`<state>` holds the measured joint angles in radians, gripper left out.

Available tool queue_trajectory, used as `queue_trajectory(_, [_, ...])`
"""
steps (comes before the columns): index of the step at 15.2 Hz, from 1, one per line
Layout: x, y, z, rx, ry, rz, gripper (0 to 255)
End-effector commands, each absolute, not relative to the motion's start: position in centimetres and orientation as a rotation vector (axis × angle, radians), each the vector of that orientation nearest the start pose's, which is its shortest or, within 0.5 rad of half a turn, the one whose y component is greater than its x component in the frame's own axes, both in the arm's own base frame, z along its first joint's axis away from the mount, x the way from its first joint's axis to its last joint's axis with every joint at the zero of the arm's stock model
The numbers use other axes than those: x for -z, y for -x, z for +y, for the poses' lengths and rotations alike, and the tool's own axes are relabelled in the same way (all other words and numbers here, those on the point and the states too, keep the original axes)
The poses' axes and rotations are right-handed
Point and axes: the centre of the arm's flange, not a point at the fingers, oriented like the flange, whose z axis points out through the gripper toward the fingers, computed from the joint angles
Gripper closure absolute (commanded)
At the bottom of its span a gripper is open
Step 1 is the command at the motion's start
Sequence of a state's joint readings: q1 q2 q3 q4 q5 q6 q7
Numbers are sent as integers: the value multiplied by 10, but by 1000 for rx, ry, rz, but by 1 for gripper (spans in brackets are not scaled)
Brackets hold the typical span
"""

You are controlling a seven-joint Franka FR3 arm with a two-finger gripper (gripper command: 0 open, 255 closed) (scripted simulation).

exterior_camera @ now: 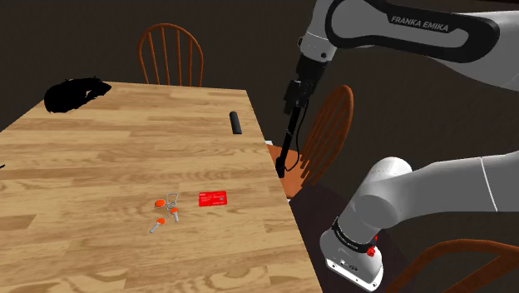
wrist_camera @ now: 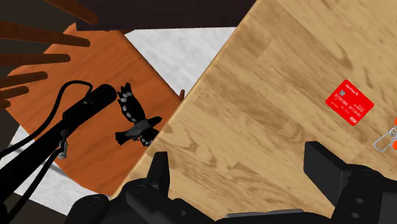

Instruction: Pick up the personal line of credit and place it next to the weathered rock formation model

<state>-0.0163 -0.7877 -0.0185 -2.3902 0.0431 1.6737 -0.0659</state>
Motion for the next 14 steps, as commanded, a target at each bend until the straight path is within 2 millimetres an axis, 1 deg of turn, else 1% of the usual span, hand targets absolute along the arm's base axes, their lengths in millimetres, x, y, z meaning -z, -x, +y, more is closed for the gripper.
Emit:
queue_trajectory(1, [-584,-316,-8,114,3086,-51,0])
queue_trajectory(7, [-527,-327,34,266,3014,-322,0])
queue_trajectory(14, [-465,-336,89,434,2892,-625,0])
